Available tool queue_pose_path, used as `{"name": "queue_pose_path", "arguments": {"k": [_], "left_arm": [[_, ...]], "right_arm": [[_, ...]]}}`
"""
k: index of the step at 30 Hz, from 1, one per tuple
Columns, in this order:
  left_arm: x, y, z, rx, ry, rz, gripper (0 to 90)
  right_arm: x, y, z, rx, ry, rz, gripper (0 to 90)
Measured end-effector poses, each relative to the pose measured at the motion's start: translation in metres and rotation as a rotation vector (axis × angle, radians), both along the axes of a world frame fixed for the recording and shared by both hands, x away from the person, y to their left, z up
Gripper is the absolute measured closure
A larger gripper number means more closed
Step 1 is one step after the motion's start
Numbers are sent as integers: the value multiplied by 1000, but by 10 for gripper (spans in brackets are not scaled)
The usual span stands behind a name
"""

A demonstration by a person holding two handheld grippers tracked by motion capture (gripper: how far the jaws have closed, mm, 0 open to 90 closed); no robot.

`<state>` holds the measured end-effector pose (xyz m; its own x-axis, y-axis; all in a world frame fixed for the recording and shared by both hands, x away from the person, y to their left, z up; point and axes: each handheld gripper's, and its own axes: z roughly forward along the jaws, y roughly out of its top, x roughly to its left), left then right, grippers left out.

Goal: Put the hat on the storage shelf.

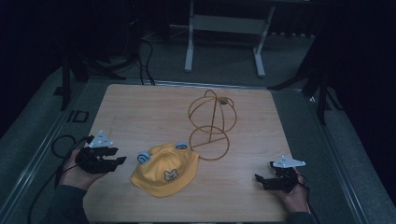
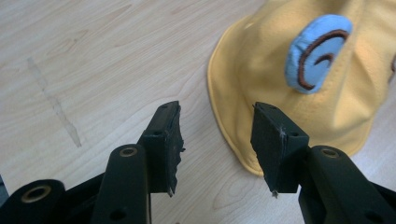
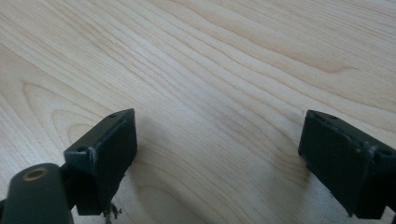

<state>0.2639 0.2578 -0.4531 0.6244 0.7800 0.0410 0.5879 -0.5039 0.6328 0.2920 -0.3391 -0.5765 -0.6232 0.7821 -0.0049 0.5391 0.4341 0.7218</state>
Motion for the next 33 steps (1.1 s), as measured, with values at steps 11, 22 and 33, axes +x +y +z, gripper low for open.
{"name": "queue_pose_path", "arguments": {"k": [11, 22, 33], "left_arm": [[3, 0, 9, -3, -19, -119, 514], [8, -8, 22, 55, -45, -233, 515], [22, -20, 32, 68, -40, -351, 514]], "right_arm": [[0, 0, 0, 0, 0, 0, 114], [0, 0, 0, 0, 1, -1, 114], [0, 0, 0, 0, 0, 0, 114]]}}
